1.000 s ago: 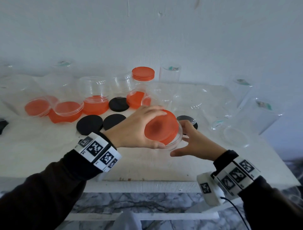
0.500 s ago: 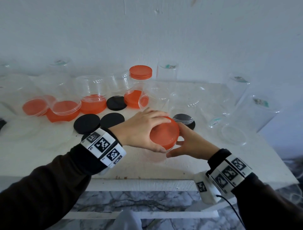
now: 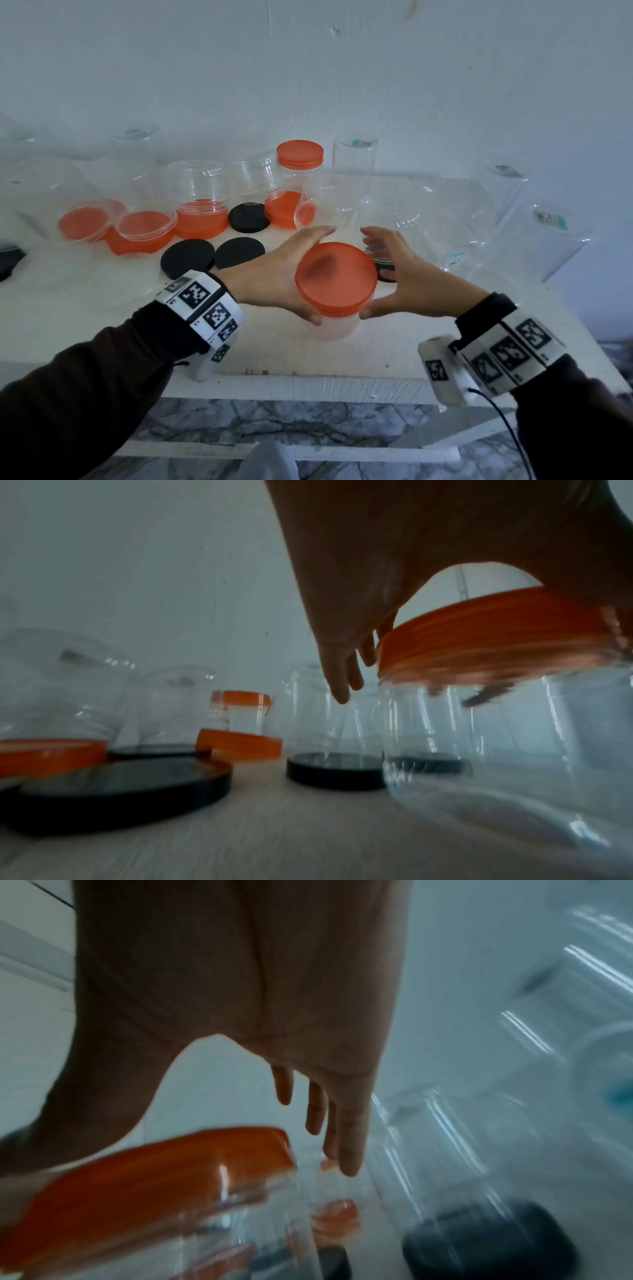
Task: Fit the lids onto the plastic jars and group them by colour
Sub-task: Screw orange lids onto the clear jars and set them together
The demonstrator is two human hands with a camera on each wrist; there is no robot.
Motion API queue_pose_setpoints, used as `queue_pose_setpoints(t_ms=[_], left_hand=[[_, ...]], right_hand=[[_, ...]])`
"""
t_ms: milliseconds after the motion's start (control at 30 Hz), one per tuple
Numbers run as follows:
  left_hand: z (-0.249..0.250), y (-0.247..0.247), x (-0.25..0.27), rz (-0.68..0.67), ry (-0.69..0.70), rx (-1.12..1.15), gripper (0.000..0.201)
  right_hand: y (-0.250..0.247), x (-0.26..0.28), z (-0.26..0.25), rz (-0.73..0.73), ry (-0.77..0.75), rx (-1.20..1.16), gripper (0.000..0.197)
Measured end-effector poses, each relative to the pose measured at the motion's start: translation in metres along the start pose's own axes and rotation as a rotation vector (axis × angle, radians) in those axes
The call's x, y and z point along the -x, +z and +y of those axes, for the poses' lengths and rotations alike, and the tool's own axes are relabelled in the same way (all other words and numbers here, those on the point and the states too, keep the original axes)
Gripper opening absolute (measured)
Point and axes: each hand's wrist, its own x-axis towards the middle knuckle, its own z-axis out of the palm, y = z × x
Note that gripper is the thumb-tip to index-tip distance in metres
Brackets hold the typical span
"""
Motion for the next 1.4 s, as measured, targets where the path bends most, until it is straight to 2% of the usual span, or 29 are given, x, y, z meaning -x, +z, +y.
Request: queue_pose_setpoints(t_ms=[133, 233, 333, 567, 700, 1133, 1400], left_hand=[[-0.015, 0.003, -0.001, -0.117, -0.068, 0.163, 0.118], [-0.023, 0.007, -0.004, -0.095, -0.085, 0.309, 0.111], [-0.028, 0.010, -0.006, -0.083, -0.094, 0.345, 0.109], [-0.032, 0.008, -0.009, -0.089, -0.107, 0.302, 0.092], [-0.031, 0.007, -0.008, -0.133, -0.121, 0.312, 0.103], [-0.031, 0.008, -0.010, -0.079, -0.113, 0.316, 0.098], [-0.030, 0.010, -0.009, -0.061, -0.091, 0.346, 0.096]], right_hand=[[-0.008, -0.007, -0.028, -0.121, -0.116, 0.274, 0.107], [-0.002, -0.017, -0.039, -0.218, -0.139, 0.477, 0.102], [0.000, -0.026, -0.044, -0.260, -0.116, 0.604, 0.099], [-0.003, -0.032, -0.053, -0.375, -0.138, 0.577, 0.100], [-0.001, -0.034, -0.054, -0.400, -0.120, 0.598, 0.100], [-0.004, -0.039, -0.057, -0.412, -0.098, 0.558, 0.095], [-0.004, -0.038, -0.056, -0.345, -0.095, 0.597, 0.094]])
